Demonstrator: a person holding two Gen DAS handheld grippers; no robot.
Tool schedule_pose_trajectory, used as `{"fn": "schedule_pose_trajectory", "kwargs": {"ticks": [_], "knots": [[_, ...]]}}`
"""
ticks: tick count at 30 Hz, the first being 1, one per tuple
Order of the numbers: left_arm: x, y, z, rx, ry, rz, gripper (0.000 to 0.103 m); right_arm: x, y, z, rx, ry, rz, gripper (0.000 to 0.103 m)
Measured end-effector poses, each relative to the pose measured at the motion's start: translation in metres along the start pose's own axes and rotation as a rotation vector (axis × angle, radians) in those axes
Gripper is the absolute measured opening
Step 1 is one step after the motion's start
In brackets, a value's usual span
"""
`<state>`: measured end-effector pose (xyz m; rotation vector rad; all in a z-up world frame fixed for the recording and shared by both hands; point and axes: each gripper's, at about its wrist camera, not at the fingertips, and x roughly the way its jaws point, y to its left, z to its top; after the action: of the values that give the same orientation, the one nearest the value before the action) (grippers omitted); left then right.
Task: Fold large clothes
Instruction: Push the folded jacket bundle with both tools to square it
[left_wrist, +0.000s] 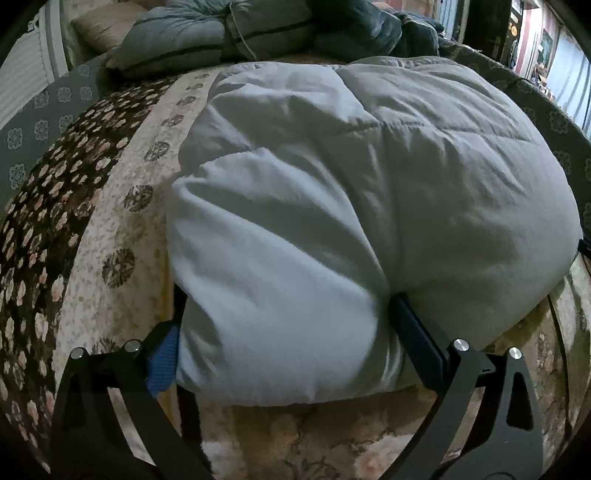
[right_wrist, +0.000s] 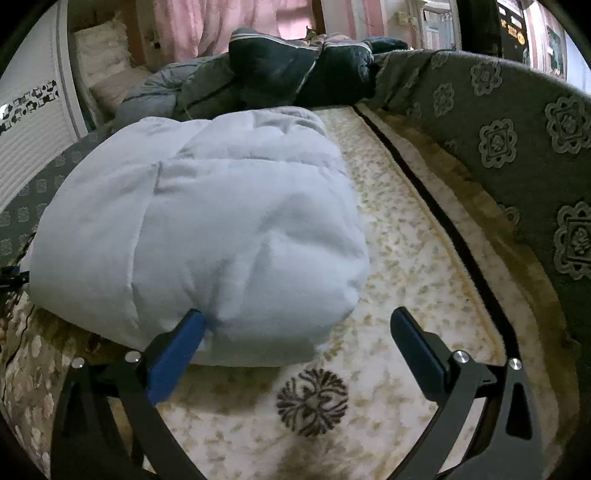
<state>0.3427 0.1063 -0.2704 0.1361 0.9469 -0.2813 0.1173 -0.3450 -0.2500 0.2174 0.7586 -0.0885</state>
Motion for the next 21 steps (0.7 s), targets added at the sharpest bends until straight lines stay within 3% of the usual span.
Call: {"fn": "schedule_pose_trajectory", "kwargs": {"ticks": [9,15,21], "knots": [[-0.001,-0.008,0.005,0.009,0.009,0.026,0.099,0.031,0.002,0.014,0.065,0.003,0.112,0.099],[-0.003,-0.011,0.001,-0.005,0.0,0.035,0.1,0.03,0.017,0.013,0.034,0.058,0.164,0.055],[-0.003,-0.008,-0.002,-0.034,0.01,0.056,0.099,0.038,0.036,0.02,-0.046,0.105,0.092,0.05]]}}
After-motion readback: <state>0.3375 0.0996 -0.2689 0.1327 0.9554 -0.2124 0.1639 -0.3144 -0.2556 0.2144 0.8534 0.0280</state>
